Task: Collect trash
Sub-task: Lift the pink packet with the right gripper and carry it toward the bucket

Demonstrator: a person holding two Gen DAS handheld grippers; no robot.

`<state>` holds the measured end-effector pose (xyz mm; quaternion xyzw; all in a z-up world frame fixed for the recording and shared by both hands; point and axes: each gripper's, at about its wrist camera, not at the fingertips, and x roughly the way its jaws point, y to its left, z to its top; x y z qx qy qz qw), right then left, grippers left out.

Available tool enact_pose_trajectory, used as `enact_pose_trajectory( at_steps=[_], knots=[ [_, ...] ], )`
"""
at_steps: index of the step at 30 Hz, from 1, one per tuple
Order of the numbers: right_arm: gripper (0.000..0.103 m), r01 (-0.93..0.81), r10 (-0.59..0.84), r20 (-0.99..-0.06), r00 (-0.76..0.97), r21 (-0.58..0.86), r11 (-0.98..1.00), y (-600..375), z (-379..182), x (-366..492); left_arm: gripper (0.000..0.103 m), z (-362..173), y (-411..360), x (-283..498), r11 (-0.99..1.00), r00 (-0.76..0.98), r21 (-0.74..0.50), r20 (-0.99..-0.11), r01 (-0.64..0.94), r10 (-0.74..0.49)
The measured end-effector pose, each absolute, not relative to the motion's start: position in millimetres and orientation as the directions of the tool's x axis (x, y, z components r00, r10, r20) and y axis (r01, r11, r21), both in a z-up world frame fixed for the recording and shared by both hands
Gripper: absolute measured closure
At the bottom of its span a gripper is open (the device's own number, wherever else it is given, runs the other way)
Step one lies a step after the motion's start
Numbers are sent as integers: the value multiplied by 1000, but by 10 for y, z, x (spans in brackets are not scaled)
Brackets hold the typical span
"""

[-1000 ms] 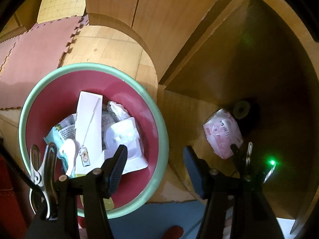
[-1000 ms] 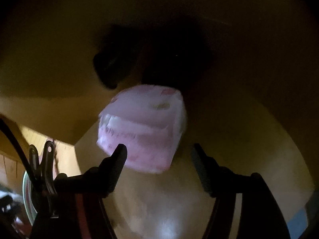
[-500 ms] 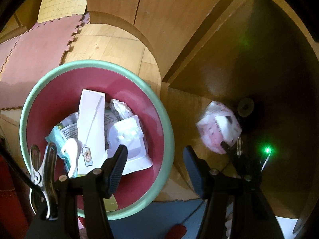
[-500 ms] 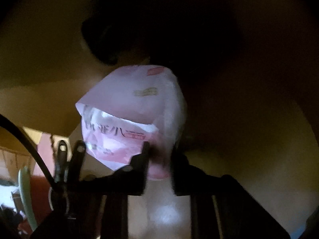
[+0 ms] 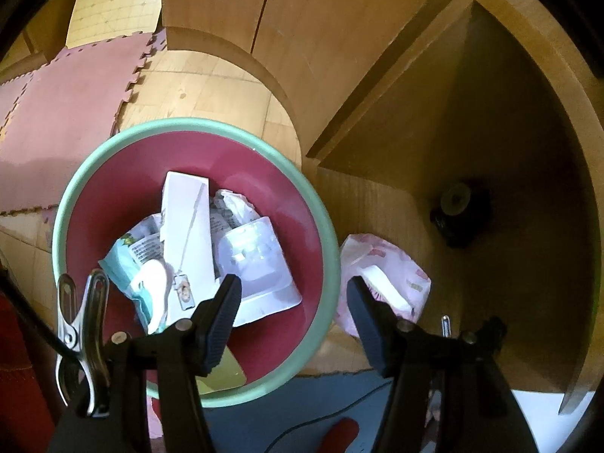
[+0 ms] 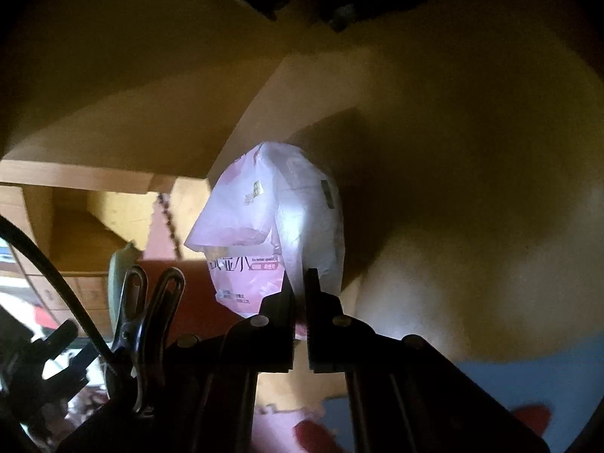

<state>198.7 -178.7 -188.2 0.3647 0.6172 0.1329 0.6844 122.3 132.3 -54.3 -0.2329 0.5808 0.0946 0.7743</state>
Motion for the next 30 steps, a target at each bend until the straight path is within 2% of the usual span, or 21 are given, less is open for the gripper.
enact_pose_trajectory(
  at_steps=[5, 16, 30],
  knots=[
    [98, 283, 679, -705, 205, 707, 648, -1711, -1753, 1620, 42, -509, 1348, 1107, 878, 307, -284, -937, -386, -168],
    [98, 257, 743, -629, 229, 776, 577, -1577, -1154, 820, 42, -269, 1620, 832, 864, 369, -307, -917, -400, -155],
    [98, 60, 786, -562, 258, 821, 568, -1375, -321, 367, 42, -25, 2008, 496, 823, 430, -360, -889, -440, -159]
  ],
)
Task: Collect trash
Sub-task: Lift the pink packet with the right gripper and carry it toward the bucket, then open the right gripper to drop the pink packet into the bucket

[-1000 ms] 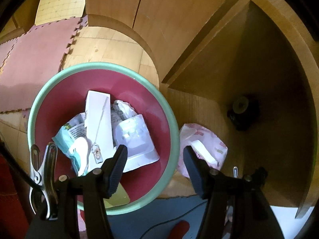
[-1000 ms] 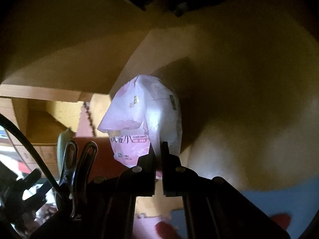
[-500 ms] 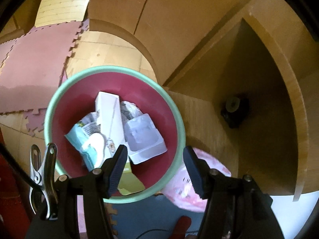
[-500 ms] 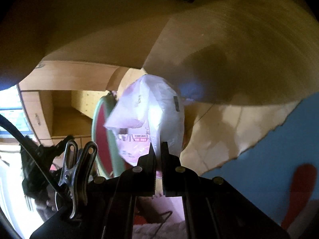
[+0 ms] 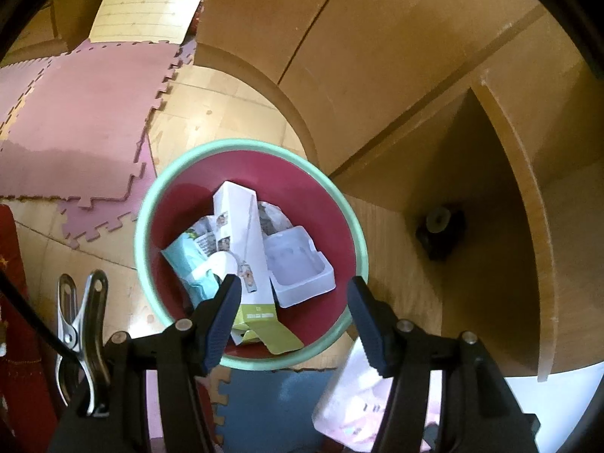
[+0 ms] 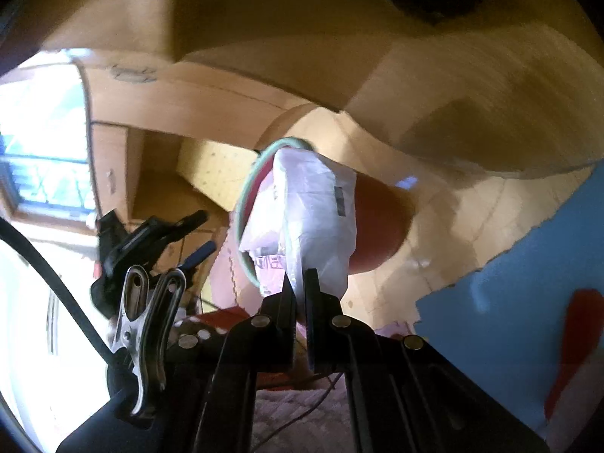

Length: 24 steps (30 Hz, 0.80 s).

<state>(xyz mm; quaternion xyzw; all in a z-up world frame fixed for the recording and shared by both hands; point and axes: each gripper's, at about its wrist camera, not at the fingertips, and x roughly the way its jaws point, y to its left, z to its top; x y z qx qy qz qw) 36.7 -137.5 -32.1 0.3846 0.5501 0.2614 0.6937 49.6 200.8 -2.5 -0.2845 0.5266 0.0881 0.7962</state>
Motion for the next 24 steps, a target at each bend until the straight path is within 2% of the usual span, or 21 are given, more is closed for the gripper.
enact_pose_trajectory(
  at_steps=[9, 15, 24],
  knots=[
    [98, -58, 782, -582, 222, 793, 607, -883, -147, 529, 42, 55, 2207, 352, 803, 454, -372, -879, -465, -145],
    [98, -103, 776, -603, 183, 773, 626, -410, -266, 774, 42, 32, 2330, 320, 789, 452, -369, -882, -491, -132],
    [97, -212, 680, -719, 142, 649, 731, 255, -591, 1233, 42, -140, 2427, 366, 788, 418, -338, -901, -515, -114]
  ],
)
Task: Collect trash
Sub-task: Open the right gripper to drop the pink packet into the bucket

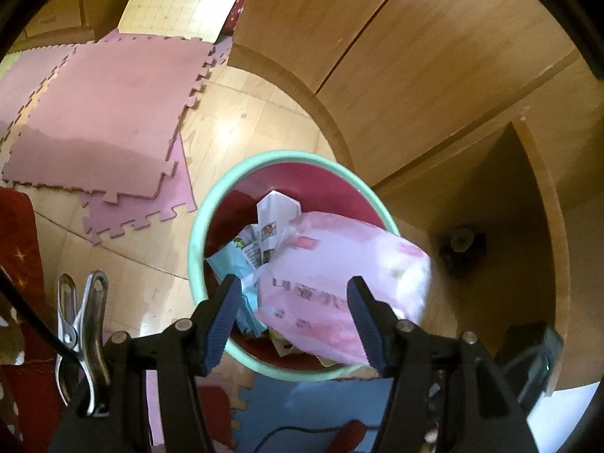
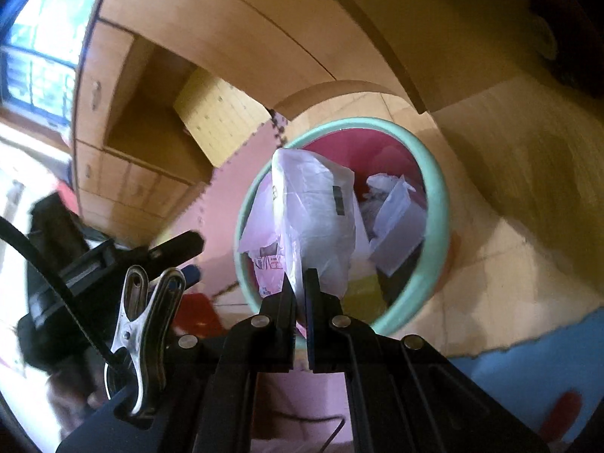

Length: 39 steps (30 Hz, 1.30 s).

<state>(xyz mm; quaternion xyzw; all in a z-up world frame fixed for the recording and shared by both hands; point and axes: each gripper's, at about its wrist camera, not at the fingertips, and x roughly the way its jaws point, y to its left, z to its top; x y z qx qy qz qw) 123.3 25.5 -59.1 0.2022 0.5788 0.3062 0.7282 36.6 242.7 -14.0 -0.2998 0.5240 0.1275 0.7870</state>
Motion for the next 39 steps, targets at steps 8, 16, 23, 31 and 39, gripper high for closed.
enact_pose_trajectory(
  at_steps=[8, 16, 23, 31, 39],
  knots=[
    [78, -290, 554, -819, 151, 499, 817, 387, -702, 1432, 42, -319, 2379, 535, 794, 412, -333, -904, -509, -115],
    [78, -292, 543, -829, 137, 490, 821, 64, -350, 1330, 42, -593, 2066, 855, 862, 381, -275, -919, -426, -105],
    [78, -328, 556, -814, 169, 485, 810, -78, -206, 1221, 45, -1089, 1755, 1211, 910, 279, -146, -960, -387, -35],
    [78, -356, 551, -816, 174, 469, 808, -200, -161, 1254, 44, -1535, 1625, 1298, 913, 183, -45, -983, -407, 33],
    [78, -389, 562, -806, 185, 465, 795, -242, -34, 1212, 42, -1401, 1559, 1213, 913, 206, -16, -976, -407, 75]
  ],
)
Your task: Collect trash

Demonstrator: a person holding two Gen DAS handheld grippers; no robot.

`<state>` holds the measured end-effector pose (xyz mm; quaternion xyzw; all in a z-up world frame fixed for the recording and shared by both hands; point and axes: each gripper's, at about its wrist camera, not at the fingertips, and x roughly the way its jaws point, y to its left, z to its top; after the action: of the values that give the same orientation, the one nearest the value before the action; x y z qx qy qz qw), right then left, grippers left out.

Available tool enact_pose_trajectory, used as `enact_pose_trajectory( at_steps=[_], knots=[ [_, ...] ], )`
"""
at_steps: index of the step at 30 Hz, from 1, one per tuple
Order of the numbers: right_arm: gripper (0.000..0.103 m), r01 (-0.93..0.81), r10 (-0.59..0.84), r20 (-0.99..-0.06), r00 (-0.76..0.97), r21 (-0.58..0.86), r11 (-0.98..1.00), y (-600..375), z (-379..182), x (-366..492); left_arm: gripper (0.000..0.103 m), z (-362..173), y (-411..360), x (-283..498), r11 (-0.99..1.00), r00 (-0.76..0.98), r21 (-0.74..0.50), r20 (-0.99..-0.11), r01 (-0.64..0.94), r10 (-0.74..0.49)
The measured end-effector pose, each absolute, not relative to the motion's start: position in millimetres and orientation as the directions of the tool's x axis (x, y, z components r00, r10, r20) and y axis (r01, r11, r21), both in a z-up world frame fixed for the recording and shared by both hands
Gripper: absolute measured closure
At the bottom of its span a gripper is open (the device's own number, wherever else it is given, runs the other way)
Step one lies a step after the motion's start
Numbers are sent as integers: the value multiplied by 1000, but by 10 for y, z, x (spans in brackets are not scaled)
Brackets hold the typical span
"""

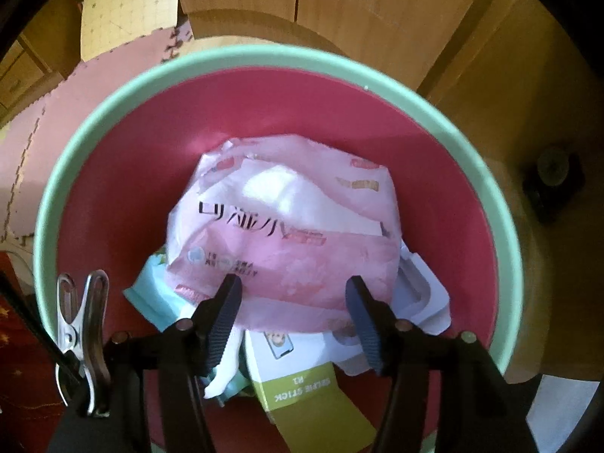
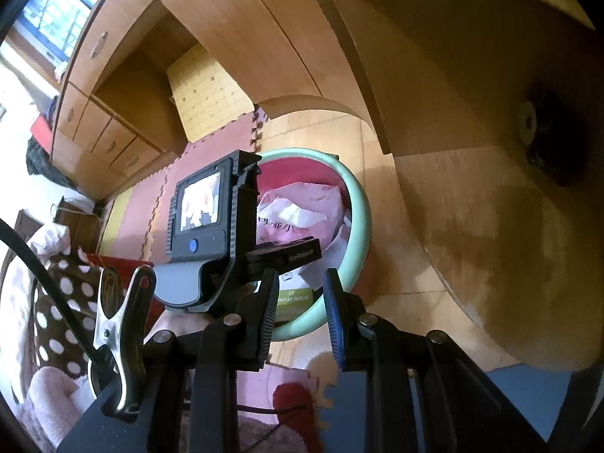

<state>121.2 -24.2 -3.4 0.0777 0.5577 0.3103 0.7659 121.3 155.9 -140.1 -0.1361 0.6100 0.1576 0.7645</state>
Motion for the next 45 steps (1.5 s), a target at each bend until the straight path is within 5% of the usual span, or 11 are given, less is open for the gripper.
enact_pose_trajectory(
  at_steps=[25, 33, 45],
  knots=[
    [71, -485, 632, -726, 271, 465, 741, -313, 654, 754, 36, 447, 1507, -76, 939, 449, -9, -880, -344, 156],
    [70, -565, 562, -734, 382, 296, 770, -279, 640, 415, 35, 430, 1614, -359, 907, 495, -92, -858, -411, 138],
    [70, -545, 540, -764, 353, 301, 782, -167, 299, 470, 35, 137, 1671, -298, 899, 459, -96, -880, -427, 123]
  ],
)
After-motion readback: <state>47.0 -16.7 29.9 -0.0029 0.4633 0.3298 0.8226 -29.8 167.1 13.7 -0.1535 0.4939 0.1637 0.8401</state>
